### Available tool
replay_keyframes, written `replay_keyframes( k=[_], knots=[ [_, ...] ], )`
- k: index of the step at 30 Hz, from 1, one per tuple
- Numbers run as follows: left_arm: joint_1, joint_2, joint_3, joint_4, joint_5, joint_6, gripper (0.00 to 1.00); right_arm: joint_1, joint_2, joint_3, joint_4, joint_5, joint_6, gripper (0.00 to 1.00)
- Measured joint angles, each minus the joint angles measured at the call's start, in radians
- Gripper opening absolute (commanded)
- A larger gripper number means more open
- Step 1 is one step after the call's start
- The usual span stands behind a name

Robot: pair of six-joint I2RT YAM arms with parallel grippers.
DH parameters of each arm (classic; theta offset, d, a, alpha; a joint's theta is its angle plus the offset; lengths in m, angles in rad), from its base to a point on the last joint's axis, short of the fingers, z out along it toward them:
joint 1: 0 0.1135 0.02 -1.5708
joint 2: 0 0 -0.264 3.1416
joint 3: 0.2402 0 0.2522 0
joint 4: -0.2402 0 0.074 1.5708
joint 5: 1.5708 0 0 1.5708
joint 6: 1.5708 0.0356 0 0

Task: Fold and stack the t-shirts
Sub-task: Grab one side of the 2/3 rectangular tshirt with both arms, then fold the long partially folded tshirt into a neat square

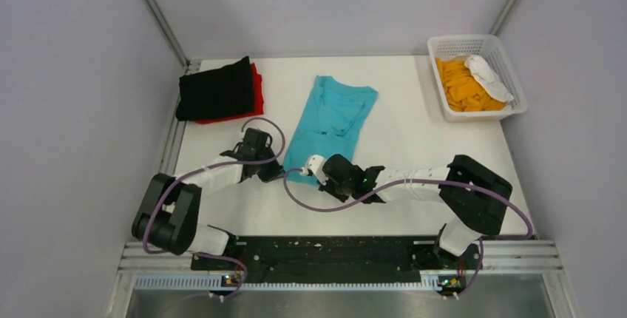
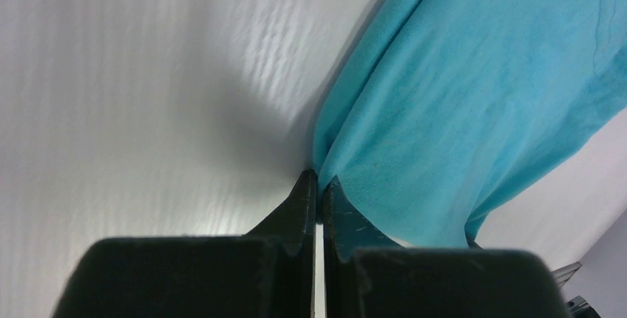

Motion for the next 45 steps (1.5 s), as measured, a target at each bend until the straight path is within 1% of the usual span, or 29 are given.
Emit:
replay_keyframes(
  k=[4, 6, 9, 12, 16, 19, 21, 25, 29, 36, 41, 45],
  knots=[
    [0.0, -0.2, -0.107, -0.099, -0.055, -0.017, 0.0, 0.083, -0.014, 0.011, -0.043, -0.093, 0.033, 0.0],
    [-0.001, -0.312, -0.133, -0.171, -0.092, -0.024, 0.0, 0.128, -0.035, 0.011, -0.06, -0.152, 0.06, 0.0],
    [-0.002, -0.485, -0.145, -0.282, -0.144, -0.039, 0.0, 0.18, -0.09, 0.011, -0.044, -0.279, 0.128, 0.0],
    [-0.004, -0.649, -0.145, -0.399, -0.186, -0.053, 0.0, 0.196, -0.151, 0.008, 0.034, -0.433, 0.229, 0.0],
    [-0.005, -0.827, -0.144, -0.53, -0.198, -0.068, 0.0, 0.197, -0.193, -0.025, 0.175, -0.599, 0.356, 0.0],
    [-0.005, -0.923, -0.131, -0.606, -0.201, -0.069, 0.0, 0.197, -0.205, -0.044, 0.229, -0.657, 0.422, 0.0],
    [-0.005, -0.954, -0.106, -0.638, -0.203, -0.068, 0.0, 0.197, -0.222, -0.055, 0.24, -0.662, 0.452, 0.0],
    [-0.005, -0.924, -0.054, -0.62, -0.188, -0.063, 0.0, 0.194, -0.295, -0.064, 0.211, -0.597, 0.483, 0.0],
    [-0.006, -0.797, -0.008, -0.543, -0.162, -0.048, 0.0, 0.142, -0.398, -0.092, 0.165, -0.51, 0.504, 0.0],
    [-0.012, -0.521, 0.146, -0.368, -0.095, -0.014, 0.0, -0.043, -0.571, -0.136, 0.002, -0.344, 0.536, 0.0],
    [-0.035, -0.338, 0.261, -0.269, -0.036, 0.005, 0.0, -0.177, -0.685, -0.163, -0.073, -0.293, 0.553, 0.0],
    [-0.056, -0.195, 0.363, -0.228, -0.007, 0.026, 0.0, -0.262, -0.709, -0.167, -0.107, -0.276, 0.556, 0.0]
  ],
)
